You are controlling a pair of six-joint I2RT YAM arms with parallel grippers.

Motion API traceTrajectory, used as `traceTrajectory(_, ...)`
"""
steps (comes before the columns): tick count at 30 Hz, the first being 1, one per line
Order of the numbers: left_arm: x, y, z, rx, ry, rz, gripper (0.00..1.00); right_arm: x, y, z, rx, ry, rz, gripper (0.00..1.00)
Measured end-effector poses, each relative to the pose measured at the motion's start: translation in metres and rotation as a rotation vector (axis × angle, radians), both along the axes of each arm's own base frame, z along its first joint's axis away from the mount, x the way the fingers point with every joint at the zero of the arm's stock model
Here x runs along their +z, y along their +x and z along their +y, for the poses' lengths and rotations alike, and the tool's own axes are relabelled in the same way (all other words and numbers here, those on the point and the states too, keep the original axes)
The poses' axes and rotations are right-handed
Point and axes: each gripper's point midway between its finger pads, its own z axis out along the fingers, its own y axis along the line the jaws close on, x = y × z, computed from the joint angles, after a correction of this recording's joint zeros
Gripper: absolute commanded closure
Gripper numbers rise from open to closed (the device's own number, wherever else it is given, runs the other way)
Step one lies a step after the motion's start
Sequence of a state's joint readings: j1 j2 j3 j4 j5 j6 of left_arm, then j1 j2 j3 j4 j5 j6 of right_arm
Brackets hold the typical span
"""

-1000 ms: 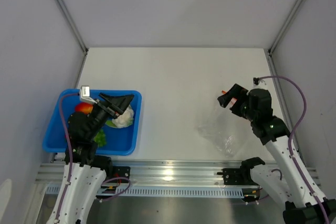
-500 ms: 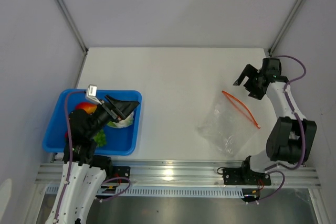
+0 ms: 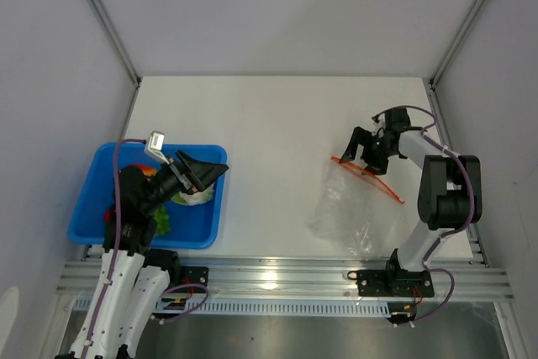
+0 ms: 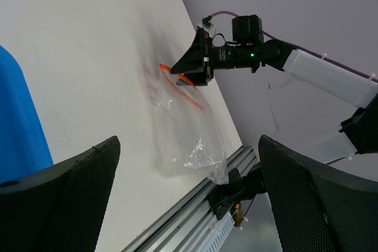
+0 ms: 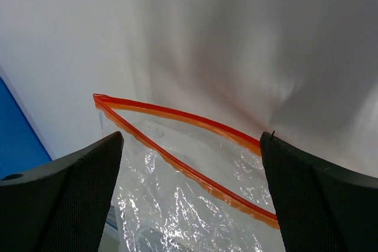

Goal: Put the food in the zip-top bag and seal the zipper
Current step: Adjust the zipper food storage bag at the center of the board.

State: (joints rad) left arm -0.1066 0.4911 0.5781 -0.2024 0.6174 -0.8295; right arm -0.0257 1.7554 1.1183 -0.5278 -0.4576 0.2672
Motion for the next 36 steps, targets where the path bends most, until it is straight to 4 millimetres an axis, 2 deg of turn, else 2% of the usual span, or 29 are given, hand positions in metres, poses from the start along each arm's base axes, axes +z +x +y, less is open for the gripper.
traceTrajectory(5, 0.002, -0.001, -0.004, -0.031, -0.005, -0.011, 0.01, 0.0, -0.02, 0.042, 0.135, 0.017, -0.01, 0.01)
traceTrajectory(13, 0.006, -0.006, -0.009, -0.075, -0.011, -0.026, 0.02, 0.015, -0.047, 0.089, 0.262, 0.085, -0.07, 0.02)
traceTrajectory(16, 0.006, -0.006, -0.011, -0.096, -0.013, -0.024, 0.03, 0.023, -0.063, 0.123, 0.366, 0.136, -0.084, 0.01)
traceTrajectory(19, 0.005, -0.005, -0.012, -0.105, -0.014, -0.019, 0.03, 0.028, -0.092, 0.162, 0.504, 0.148, -0.075, 0.01)
traceTrajectory(22, 0.005, -0.007, -0.013, -0.119, -0.016, -0.018, 0.04, 0.038, -0.106, 0.186, 0.58, 0.101, -0.091, 0.01)
traceTrajectory(25, 0.006, -0.007, -0.014, -0.125, -0.019, -0.024, 0.04, 0.055, -0.088, 0.184, 0.508, -0.046, -0.138, 0.01)
traceTrajectory(26, 0.007, -0.007, -0.014, -0.127, -0.02, -0.025, 0.04, 0.069, -0.068, 0.175, 0.436, -0.133, -0.184, 0.01)
traceTrajectory(30, 0.006, -0.006, -0.015, -0.129, -0.021, -0.022, 0.04, 0.118, -0.019, 0.141, 0.196, -0.315, -0.301, 0.0)
traceTrajectory(32, 0.006, -0.005, -0.015, -0.129, -0.021, -0.019, 0.05, 0.136, -0.004, 0.121, 0.072, -0.359, -0.315, 0.01)
traceTrajectory(36, 0.005, -0.005, -0.015, -0.13, -0.022, -0.016, 0.05, 0.148, 0.007, 0.084, -0.131, -0.398, -0.238, 0.01)
